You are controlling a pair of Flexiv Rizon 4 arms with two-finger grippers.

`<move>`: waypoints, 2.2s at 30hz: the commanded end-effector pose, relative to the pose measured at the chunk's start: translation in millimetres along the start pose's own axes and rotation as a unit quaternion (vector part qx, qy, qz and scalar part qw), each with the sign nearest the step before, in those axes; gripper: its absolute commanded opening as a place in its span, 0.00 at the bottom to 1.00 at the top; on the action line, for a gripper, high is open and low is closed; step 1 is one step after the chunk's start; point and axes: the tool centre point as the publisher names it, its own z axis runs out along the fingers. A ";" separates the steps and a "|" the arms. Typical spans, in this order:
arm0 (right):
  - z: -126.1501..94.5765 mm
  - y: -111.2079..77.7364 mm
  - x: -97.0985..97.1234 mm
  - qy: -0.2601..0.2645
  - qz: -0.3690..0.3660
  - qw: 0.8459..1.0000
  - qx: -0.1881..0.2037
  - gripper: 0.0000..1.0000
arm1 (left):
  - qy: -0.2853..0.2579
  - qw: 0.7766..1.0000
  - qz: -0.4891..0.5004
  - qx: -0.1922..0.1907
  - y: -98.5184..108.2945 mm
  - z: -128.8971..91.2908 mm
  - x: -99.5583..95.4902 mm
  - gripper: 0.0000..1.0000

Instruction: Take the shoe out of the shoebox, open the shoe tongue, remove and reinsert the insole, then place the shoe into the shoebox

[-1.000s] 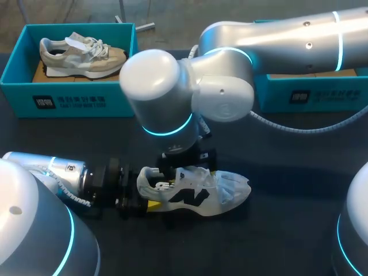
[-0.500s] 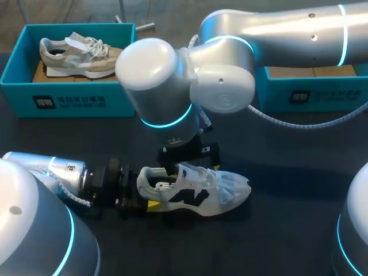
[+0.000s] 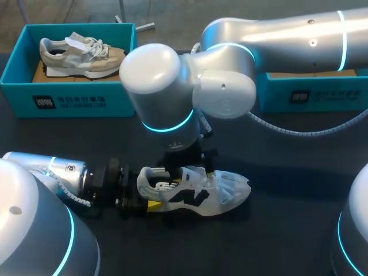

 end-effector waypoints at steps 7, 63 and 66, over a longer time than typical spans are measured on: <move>-11.8 -6.9 1.2 -0.011 0.013 1.000 -0.008 0.45 | 0.000 1.000 0.000 -0.001 2.6 -0.1 -0.4 0.00; -22.0 -24.8 -38.1 0.085 0.148 0.985 0.037 0.00 | 0.000 1.000 0.000 -0.001 2.6 -0.1 -0.4 0.00; -23.3 -27.4 -42.1 0.081 0.174 0.981 0.043 0.00 | 0.000 1.000 0.000 -0.001 2.6 -0.1 -0.4 0.00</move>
